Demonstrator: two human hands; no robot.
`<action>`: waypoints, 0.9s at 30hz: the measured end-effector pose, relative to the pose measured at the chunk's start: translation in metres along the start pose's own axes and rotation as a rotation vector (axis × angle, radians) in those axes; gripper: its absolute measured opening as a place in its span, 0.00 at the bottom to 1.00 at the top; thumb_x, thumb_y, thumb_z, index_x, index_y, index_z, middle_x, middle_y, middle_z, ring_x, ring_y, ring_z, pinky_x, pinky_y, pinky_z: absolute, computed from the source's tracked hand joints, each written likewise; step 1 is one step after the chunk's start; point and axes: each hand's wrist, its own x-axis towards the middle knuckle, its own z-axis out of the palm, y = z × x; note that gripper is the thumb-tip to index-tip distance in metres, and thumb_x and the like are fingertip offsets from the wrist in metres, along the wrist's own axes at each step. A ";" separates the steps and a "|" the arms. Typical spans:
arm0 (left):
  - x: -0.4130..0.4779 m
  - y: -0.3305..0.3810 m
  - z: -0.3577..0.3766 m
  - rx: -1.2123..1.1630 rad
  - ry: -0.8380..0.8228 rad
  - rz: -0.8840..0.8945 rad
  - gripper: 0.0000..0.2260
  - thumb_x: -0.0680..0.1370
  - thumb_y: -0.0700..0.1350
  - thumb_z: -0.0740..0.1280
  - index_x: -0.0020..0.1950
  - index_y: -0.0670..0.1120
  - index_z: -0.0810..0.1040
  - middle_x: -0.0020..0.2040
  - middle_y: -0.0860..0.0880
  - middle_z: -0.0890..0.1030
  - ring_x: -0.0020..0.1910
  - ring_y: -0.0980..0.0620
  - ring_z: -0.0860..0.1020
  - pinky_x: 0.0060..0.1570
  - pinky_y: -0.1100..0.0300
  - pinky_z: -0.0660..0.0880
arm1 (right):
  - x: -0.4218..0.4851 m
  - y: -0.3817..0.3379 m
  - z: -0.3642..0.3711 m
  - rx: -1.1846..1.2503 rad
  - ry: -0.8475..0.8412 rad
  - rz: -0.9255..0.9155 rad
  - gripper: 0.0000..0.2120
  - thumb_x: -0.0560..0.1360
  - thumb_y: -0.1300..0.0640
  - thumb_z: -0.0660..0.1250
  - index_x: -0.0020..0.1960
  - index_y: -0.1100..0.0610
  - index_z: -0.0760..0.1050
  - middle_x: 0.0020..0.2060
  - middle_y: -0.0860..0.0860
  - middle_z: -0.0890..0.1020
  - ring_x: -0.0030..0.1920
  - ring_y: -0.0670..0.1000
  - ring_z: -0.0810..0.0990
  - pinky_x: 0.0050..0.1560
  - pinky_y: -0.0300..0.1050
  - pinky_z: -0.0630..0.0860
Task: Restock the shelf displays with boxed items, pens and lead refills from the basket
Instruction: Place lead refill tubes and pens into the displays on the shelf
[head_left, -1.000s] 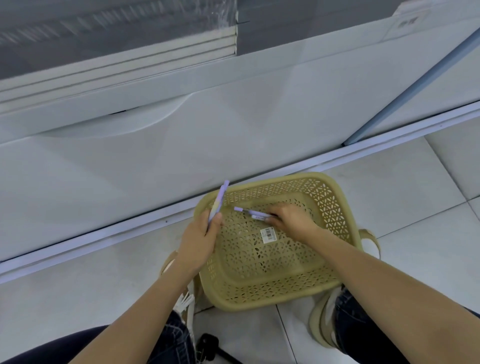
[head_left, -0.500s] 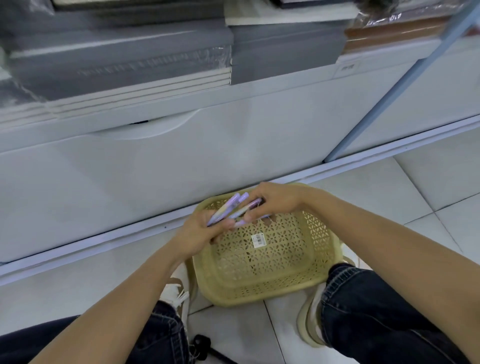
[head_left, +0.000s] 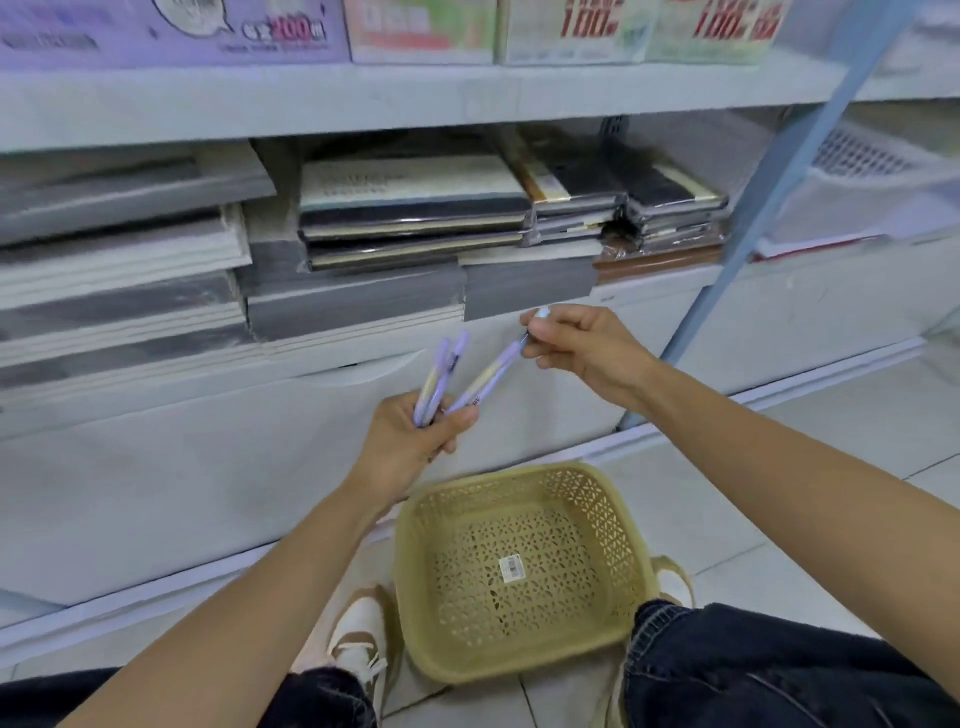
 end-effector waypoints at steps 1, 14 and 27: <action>-0.002 0.015 0.000 -0.013 -0.003 0.029 0.07 0.74 0.42 0.73 0.41 0.39 0.80 0.24 0.51 0.75 0.22 0.57 0.65 0.24 0.68 0.63 | -0.002 -0.015 0.003 0.004 0.011 -0.049 0.05 0.78 0.63 0.65 0.51 0.60 0.80 0.38 0.50 0.85 0.38 0.45 0.84 0.40 0.35 0.79; -0.029 0.170 -0.002 -0.162 -0.139 0.161 0.15 0.67 0.55 0.73 0.44 0.45 0.85 0.33 0.49 0.80 0.22 0.56 0.63 0.20 0.68 0.59 | -0.044 -0.182 0.026 0.066 -0.057 -0.477 0.11 0.80 0.64 0.60 0.61 0.60 0.75 0.46 0.53 0.84 0.47 0.50 0.82 0.50 0.40 0.79; -0.024 0.254 -0.013 -0.131 0.115 0.375 0.12 0.75 0.51 0.70 0.41 0.43 0.83 0.31 0.51 0.81 0.24 0.57 0.69 0.24 0.67 0.65 | -0.040 -0.273 0.044 0.084 0.099 -0.609 0.08 0.79 0.64 0.63 0.57 0.63 0.77 0.47 0.57 0.82 0.46 0.50 0.84 0.47 0.40 0.80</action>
